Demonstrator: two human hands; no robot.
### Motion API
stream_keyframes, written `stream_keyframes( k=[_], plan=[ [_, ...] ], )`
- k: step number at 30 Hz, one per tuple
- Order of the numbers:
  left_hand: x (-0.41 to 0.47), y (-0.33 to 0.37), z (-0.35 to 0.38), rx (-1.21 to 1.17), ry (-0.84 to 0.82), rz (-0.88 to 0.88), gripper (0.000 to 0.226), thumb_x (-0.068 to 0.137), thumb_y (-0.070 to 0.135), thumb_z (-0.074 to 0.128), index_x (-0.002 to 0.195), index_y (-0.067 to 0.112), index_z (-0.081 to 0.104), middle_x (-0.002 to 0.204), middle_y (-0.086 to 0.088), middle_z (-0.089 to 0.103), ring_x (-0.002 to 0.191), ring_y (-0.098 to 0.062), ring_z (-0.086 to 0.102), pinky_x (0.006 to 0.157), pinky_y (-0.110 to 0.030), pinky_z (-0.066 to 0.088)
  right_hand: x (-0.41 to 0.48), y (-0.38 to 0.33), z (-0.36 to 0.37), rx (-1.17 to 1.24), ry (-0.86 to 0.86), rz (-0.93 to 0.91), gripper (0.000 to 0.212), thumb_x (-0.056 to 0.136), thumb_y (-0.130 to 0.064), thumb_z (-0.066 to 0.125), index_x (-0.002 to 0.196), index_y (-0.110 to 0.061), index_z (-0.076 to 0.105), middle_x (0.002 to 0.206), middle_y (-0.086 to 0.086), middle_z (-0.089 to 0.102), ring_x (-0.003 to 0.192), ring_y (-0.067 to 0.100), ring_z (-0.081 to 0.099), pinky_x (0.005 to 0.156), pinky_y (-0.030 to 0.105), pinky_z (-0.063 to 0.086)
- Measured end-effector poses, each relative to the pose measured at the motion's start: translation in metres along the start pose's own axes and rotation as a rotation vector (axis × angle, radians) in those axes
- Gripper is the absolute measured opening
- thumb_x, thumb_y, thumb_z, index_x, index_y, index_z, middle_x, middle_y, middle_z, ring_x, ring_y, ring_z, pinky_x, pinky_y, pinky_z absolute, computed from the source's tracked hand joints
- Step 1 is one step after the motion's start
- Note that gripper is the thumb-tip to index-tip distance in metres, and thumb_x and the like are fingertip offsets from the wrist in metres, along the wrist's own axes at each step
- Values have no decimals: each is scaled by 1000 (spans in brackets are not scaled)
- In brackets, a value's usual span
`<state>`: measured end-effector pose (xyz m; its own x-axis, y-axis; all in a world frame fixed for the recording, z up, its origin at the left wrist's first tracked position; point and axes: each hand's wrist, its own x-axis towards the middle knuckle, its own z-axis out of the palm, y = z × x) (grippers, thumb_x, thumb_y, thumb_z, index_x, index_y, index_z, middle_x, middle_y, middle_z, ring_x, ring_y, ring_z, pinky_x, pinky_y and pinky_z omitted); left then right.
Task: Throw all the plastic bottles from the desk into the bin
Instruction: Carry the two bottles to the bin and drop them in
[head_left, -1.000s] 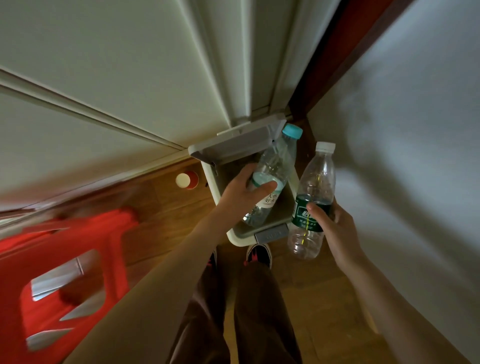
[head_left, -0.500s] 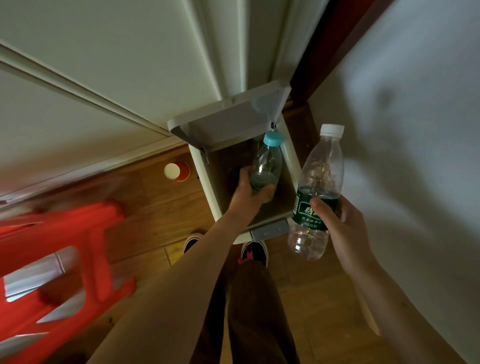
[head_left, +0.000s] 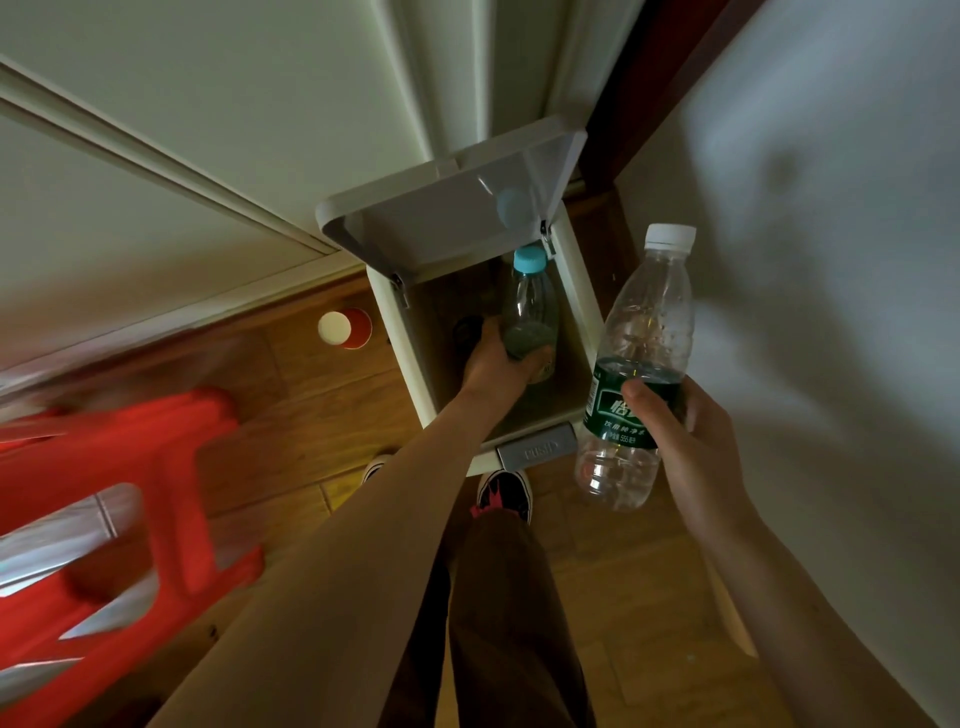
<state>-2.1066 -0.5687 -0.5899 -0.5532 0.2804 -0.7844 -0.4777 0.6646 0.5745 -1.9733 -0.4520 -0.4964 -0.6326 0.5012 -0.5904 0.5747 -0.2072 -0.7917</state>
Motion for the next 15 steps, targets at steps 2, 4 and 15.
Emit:
stream_keyframes(
  k=[2, 4, 15],
  plan=[
    [-9, 8, -7, 40, 15, 15, 65, 87, 27, 66, 142, 17, 32, 137, -9, 52, 122, -28, 53, 98, -39, 48, -1, -4, 1, -12, 13, 3, 56, 80, -40, 68, 127, -12, 59, 110, -2, 71, 93, 0, 69, 69, 9, 51],
    [-28, 17, -20, 159, 74, 127, 61, 90, 26, 62, 143, 18, 32, 139, -6, 49, 123, -23, 52, 97, -34, 46, -3, -11, 4, 13, 16, 9, 51, 84, -31, 68, 129, -10, 57, 110, -1, 70, 89, -3, 69, 67, 8, 51],
    [-75, -6, -97, 214, 596, 421, 35, 94, 17, 56, 126, 8, 52, 122, -7, 55, 108, -13, 52, 92, -31, 50, -15, -60, 43, 82, 12, -86, 47, 75, -30, 72, 119, -17, 60, 111, 4, 70, 100, 15, 69, 72, 16, 55]
  ],
)
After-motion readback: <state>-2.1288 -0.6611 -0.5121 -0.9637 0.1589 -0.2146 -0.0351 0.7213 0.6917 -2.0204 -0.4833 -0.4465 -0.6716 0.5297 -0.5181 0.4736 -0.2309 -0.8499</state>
